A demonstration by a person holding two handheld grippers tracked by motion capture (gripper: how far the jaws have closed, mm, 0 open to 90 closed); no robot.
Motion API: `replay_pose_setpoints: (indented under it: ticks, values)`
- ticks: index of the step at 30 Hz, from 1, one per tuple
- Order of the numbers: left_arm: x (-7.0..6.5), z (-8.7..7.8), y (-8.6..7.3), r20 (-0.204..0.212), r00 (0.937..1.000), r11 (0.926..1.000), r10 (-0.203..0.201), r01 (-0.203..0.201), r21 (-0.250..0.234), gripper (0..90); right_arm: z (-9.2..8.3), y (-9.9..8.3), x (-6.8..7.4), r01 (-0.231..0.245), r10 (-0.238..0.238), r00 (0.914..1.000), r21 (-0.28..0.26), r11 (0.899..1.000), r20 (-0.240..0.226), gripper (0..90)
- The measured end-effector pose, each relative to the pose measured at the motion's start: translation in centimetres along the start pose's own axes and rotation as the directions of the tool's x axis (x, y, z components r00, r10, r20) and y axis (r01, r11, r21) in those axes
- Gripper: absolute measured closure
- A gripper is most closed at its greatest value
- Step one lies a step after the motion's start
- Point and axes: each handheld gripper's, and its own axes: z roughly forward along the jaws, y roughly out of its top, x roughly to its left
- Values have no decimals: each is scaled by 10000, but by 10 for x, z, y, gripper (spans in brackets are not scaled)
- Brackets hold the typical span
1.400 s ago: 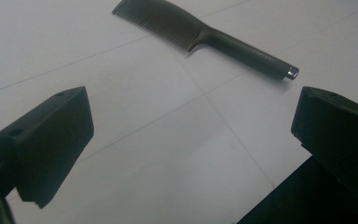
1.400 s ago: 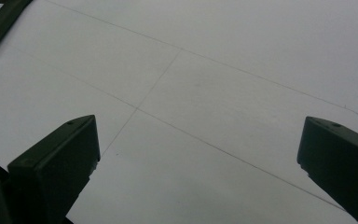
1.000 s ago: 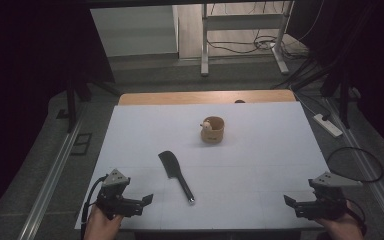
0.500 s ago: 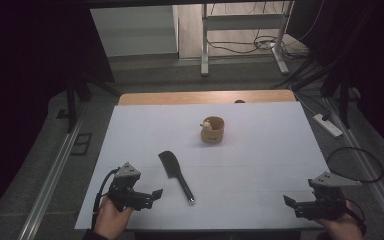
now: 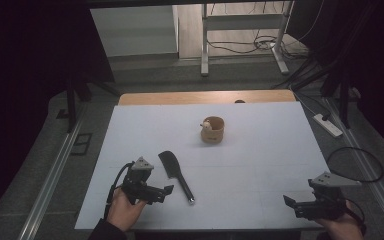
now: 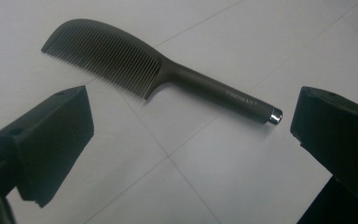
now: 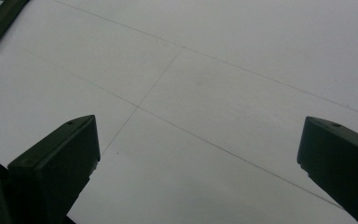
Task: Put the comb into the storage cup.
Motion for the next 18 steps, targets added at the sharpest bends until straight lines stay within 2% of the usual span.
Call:
replay_pose_setpoints:
  ticks: [9,18]
  values:
    - [-4,13,13,259,9985,9986,477,-483,222,1,0,0,0,34,-34,10000,16,10000,-5,0]
    - [-9,25,23,343,9967,9962,735,-749,446,1,0,0,0,49,-49,10000,21,10000,-4,0]
